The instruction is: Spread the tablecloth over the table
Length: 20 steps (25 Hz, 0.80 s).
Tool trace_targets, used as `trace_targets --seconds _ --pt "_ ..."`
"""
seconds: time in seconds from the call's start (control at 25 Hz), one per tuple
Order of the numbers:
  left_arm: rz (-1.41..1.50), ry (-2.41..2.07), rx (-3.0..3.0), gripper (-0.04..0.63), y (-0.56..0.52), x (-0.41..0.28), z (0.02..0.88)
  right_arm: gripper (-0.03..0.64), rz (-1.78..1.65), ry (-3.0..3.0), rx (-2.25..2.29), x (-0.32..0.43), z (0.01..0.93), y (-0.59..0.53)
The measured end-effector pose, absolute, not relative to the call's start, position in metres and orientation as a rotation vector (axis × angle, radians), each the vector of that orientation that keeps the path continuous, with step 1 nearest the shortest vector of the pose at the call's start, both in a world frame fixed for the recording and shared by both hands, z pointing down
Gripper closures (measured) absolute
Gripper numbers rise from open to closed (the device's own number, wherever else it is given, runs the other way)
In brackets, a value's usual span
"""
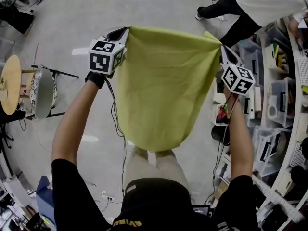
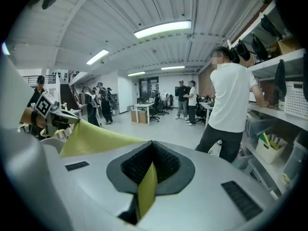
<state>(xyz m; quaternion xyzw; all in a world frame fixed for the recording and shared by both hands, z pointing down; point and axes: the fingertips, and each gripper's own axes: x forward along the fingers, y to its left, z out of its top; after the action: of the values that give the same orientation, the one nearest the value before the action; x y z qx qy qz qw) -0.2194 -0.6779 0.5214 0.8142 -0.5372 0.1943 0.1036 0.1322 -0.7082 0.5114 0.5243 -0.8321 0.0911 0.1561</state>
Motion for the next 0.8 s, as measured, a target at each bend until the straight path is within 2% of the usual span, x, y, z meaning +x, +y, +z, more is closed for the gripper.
trace_targets --seconds 0.28,0.8 --pt "0.780 -1.583 2.354 0.575 -0.718 -0.225 0.603 0.614 0.297 -2.290 1.442 0.123 0.590 -0.751" --pt "0.842 -1.571 2.228 0.575 -0.740 -0.231 0.716 0.614 0.313 -2.172 1.373 0.113 0.710 -0.767"
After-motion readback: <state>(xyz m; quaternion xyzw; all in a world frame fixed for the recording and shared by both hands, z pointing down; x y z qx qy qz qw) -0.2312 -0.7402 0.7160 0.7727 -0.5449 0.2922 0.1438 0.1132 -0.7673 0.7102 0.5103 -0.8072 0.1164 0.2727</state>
